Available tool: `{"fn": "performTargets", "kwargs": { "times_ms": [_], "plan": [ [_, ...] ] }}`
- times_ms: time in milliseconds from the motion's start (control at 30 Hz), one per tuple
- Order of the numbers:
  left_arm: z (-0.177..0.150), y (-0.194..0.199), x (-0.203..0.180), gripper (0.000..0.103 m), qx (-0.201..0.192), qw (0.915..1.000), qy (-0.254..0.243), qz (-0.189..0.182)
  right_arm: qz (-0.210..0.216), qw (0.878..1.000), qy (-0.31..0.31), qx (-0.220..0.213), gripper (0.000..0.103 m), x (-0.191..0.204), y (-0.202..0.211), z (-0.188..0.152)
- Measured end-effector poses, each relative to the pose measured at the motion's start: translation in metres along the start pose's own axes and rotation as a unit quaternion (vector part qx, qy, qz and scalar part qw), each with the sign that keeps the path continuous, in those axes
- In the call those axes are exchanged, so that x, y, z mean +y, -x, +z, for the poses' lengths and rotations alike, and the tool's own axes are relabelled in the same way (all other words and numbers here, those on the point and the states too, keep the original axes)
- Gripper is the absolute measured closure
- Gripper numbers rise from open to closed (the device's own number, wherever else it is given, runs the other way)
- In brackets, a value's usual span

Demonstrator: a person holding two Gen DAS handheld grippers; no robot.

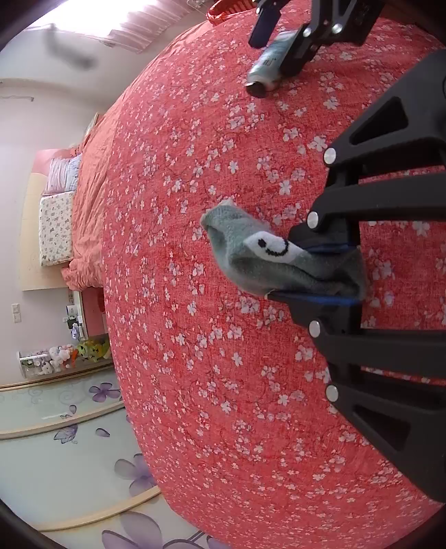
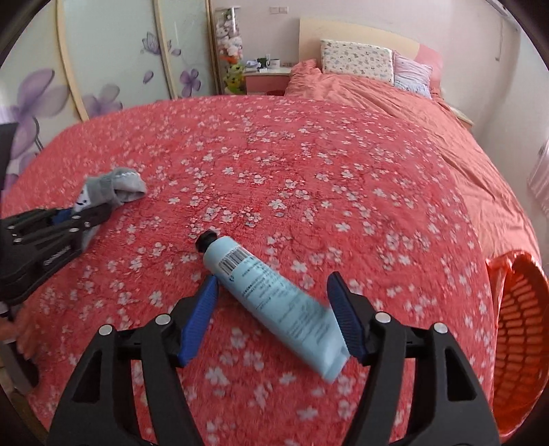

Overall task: Collect trash
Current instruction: 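Grasp the grey sock with the left tool while the right tool approaches the blue tube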

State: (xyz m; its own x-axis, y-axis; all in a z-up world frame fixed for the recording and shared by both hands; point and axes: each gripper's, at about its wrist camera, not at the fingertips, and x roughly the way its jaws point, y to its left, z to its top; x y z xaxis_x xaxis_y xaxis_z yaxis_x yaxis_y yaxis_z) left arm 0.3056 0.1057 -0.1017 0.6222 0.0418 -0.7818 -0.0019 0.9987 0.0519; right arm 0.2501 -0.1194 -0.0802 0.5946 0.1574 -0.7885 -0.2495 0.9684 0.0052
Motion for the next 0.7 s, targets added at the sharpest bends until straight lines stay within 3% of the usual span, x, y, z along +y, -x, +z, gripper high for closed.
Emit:
{"fn": "performTargets", "kwargs": {
  "times_ms": [100,200,433,500,567,700],
  "plan": [
    [-0.003,0.001,0.002,0.083,-0.001,1.0,0.003,-0.004,-0.007,1.0,-0.025,-0.004,0.067,-0.009,0.003,-0.002],
    [-0.008,0.004,0.004,0.086,-0.002,0.9999,0.002,-0.016,-0.027,0.998,-0.05,-0.006,0.073,-0.021,0.008,-0.009],
    [-0.027,0.02,-0.014,0.085,-0.005,0.9982,-0.015,-0.058,-0.035,0.994,-0.105,-0.007,0.074,-0.045,0.025,-0.033],
    [-0.03,0.021,-0.017,0.071,-0.007,0.9983,-0.017,-0.055,-0.034,0.993,-0.11,-0.007,0.072,-0.043,0.023,-0.031],
    [-0.029,0.021,-0.019,0.065,-0.007,0.9987,-0.011,-0.049,-0.035,0.993,-0.111,-0.006,0.07,-0.042,0.02,-0.028],
    [-0.025,0.02,-0.027,0.064,-0.008,0.9989,-0.01,-0.045,-0.039,0.993,-0.109,-0.012,0.069,-0.038,0.016,-0.026]
  ]
}}
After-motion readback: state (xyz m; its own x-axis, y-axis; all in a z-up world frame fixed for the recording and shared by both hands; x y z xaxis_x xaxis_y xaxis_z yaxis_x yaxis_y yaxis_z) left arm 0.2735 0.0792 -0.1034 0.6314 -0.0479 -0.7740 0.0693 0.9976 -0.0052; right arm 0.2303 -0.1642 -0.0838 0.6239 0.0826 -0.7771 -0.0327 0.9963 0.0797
